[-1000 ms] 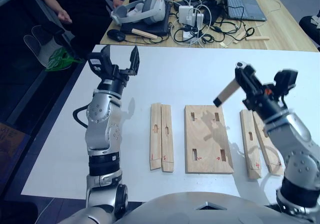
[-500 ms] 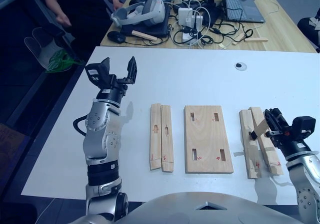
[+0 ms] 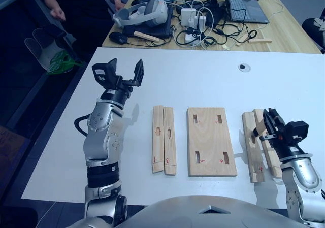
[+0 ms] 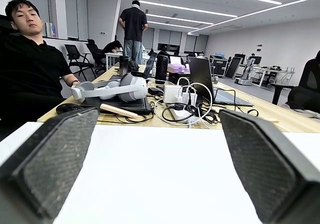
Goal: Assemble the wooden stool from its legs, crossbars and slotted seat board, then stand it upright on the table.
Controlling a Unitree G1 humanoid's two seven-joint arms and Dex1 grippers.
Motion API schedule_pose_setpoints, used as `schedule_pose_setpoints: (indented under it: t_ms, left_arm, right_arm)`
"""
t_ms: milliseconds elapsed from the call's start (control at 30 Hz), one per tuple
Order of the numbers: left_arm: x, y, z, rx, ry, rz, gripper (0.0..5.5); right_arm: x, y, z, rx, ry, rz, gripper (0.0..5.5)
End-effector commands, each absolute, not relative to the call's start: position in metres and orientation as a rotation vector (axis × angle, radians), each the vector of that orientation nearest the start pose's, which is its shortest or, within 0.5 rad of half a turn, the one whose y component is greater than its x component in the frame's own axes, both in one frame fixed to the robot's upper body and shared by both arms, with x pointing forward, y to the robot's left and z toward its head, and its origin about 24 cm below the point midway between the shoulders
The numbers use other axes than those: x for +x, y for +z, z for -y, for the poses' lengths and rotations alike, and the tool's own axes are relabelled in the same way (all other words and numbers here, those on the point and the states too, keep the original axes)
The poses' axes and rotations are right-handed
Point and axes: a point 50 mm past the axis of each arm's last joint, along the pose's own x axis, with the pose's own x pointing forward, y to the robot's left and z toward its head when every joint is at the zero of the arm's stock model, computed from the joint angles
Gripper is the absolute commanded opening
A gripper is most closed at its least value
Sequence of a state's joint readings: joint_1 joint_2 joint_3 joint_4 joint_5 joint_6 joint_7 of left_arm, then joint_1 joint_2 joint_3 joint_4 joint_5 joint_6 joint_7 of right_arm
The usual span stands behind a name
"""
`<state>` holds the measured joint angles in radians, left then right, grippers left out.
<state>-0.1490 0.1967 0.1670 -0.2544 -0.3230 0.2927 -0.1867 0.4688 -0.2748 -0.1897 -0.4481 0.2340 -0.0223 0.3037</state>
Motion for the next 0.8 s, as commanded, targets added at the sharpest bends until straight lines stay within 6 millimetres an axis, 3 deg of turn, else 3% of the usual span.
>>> schedule_pose_setpoints:
  t_ms: [33, 233, 533, 800]
  left_arm:
    - [0.272, 0.121, -0.192, -0.094, -0.158, 0.134, 4.41]
    - [0.273, 0.120, -0.191, -0.093, -0.160, 0.135, 4.41]
    - [0.273, 0.122, -0.193, -0.082, -0.174, 0.132, 4.41]
    - [0.276, 0.125, -0.189, -0.075, -0.198, 0.133, 4.41]
  right_arm:
    - [0.158, 0.082, 0.229, -0.203, 0.110, 0.059, 0.39]
    - [0.157, 0.080, 0.233, -0.264, 0.080, 0.043, 0.39]
    - [0.148, 0.060, 0.239, -0.248, 0.035, -0.027, 0.39]
    - [0.160, 0.028, 0.238, 0.067, 0.012, -0.134, 0.39]
